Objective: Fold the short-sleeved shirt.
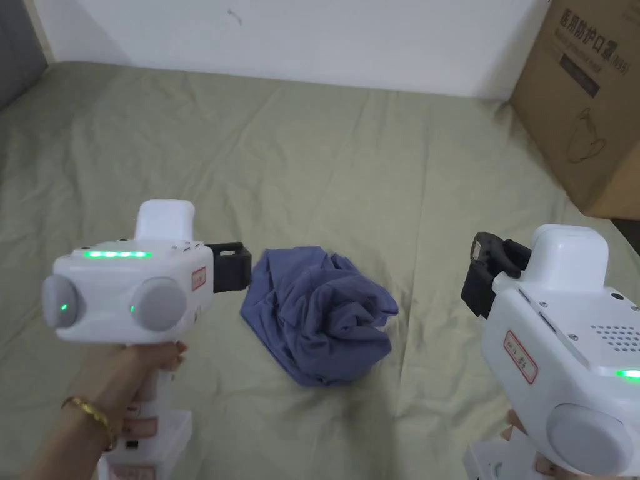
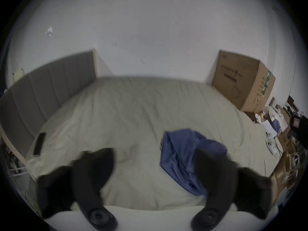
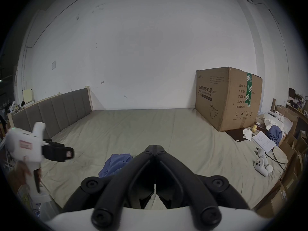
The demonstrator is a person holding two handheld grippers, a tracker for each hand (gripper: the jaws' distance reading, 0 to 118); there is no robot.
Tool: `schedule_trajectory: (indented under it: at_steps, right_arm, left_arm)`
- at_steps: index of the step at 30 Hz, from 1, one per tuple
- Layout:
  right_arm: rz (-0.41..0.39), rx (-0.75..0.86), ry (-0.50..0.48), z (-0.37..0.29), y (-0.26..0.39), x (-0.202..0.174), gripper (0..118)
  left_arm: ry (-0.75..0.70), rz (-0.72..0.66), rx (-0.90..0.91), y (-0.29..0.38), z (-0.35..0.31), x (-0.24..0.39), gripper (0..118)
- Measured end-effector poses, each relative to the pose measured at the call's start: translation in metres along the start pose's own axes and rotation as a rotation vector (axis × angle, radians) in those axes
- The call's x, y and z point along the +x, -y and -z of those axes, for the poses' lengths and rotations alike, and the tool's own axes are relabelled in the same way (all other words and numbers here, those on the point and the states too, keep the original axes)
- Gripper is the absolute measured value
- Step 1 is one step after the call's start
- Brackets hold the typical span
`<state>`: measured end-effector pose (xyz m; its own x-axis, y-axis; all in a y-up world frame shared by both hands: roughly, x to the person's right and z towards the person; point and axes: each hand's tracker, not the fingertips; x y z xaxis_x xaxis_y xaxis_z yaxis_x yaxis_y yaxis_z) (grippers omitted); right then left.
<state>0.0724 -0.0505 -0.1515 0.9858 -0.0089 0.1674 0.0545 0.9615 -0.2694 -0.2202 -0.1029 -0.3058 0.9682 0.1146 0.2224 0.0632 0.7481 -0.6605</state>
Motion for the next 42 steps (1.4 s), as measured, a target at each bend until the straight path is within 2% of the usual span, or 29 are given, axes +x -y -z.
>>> schedule_trajectory:
  at_steps: [4,9,13,17,18,19,20,21,22,23,24,29,33,34,35,36,37,38,39,42]
  right_arm:
    - [-0.019,-0.021,-0.003,0.005,0.006,0.000,0]
    - [-0.020,-0.062,0.012,0.013,0.016,0.006,0]
    - [-0.015,-0.095,0.035,0.019,0.023,0.014,0]
    - [-0.012,-0.119,0.061,0.024,0.028,0.022,0]
    - [-0.010,-0.122,0.067,0.024,0.028,0.023,0]
    - [-0.007,-0.125,0.072,0.025,0.028,0.025,0]
    - [-0.003,-0.127,0.075,0.025,0.028,0.027,0]
    - [0.000,-0.128,0.079,0.025,0.029,0.028,0]
    - [0.003,-0.127,0.083,0.025,0.028,0.029,0]
    - [0.006,-0.127,0.085,0.026,0.028,0.030,0]
    - [0.006,-0.129,0.087,0.027,0.027,0.031,0]
    - [-0.004,-0.131,0.078,0.039,0.018,0.030,0]
    - [-0.030,-0.150,0.061,0.062,-0.001,0.025,2]
    - [-0.020,-0.154,0.049,0.070,-0.007,0.024,16]
    - [-0.002,-0.163,0.018,0.081,-0.014,0.022,37]
    - [0.004,-0.169,-0.008,0.089,-0.019,0.021,64]
    - [0.006,-0.181,-0.028,0.102,-0.025,0.018,100]
    - [-0.005,-0.207,-0.042,0.114,-0.031,0.014,114]
    - [-0.013,-0.244,-0.067,0.126,-0.036,0.009,118]
    - [-0.062,-0.321,-0.103,0.167,-0.049,-0.008,118]
  left_arm:
    - [0.032,-0.045,-0.155,-0.008,0.055,0.003,106]
    - [-0.068,0.067,-0.329,-0.010,0.118,0.017,106]
    - [-0.073,0.016,-0.464,-0.002,0.152,0.026,105]
    - [-0.022,0.036,-0.489,0.007,0.173,0.032,101]
    - [-0.014,0.044,-0.496,0.010,0.173,0.034,95]
    - [-0.007,0.058,-0.511,0.014,0.176,0.038,73]
    - [-0.029,0.063,-0.502,0.016,0.176,0.041,62]
    - [-0.033,0.071,-0.481,0.017,0.174,0.043,59]
    - [-0.020,0.083,-0.477,0.017,0.169,0.044,43]
    - [-0.030,0.118,-0.452,0.015,0.164,0.046,20]
    - [-0.027,0.124,-0.440,0.015,0.161,0.046,5]
    - [0.084,-0.043,-0.322,0.000,0.120,0.031,5]
    - [0.110,-0.073,-0.221,-0.005,0.087,0.023,5]
    - [0.115,-0.081,-0.212,-0.005,0.082,0.021,5]
    - [0.116,-0.090,-0.205,-0.003,0.076,0.020,5]
    - [0.118,-0.092,-0.204,-0.001,0.073,0.019,5]
    - [0.119,-0.095,-0.204,0.002,0.069,0.018,5]
    - [0.116,-0.099,-0.203,0.004,0.071,0.016,5]
    - [0.114,-0.099,-0.203,0.008,0.069,0.015,5]
    - [0.093,-0.097,-0.203,0.019,0.069,0.010,5]
